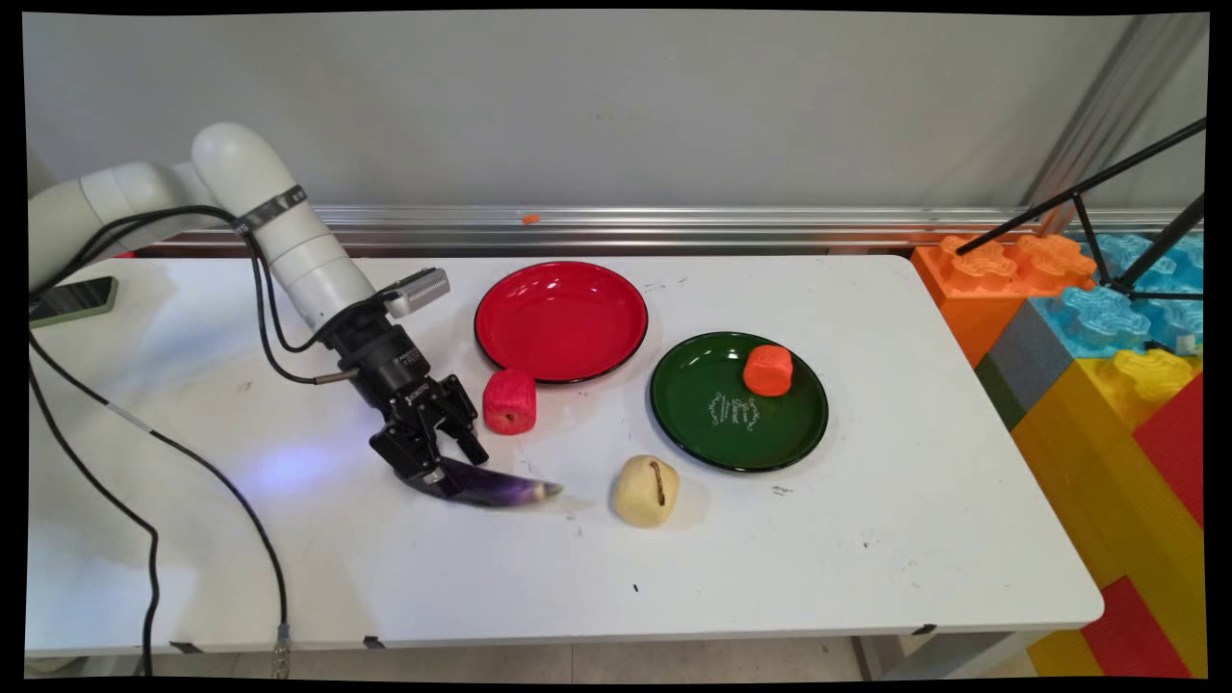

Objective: Place the picked object on the table

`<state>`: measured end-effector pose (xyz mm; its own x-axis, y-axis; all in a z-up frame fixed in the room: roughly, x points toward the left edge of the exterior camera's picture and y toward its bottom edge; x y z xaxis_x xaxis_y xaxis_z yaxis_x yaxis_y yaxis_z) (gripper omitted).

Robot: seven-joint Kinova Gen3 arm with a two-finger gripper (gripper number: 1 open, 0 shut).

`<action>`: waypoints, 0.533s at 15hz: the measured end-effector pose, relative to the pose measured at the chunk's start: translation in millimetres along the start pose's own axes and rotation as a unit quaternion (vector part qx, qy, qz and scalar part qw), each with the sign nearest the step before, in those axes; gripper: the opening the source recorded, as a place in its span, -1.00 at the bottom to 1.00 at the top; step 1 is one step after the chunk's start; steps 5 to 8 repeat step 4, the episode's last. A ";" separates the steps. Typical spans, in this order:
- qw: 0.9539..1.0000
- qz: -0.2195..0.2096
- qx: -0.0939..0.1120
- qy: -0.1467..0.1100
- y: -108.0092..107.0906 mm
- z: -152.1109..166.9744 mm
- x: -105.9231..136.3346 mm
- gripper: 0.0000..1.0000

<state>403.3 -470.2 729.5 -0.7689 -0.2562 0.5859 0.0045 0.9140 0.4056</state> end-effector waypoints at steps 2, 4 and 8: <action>1.000 -0.003 0.000 -0.002 -1.1 1.3 -2.3 1.00; 1.000 -0.005 -0.001 -0.003 -1.0 -0.3 -2.9 1.00; 1.000 -0.005 -0.001 -0.003 -1.0 -0.3 -2.9 1.00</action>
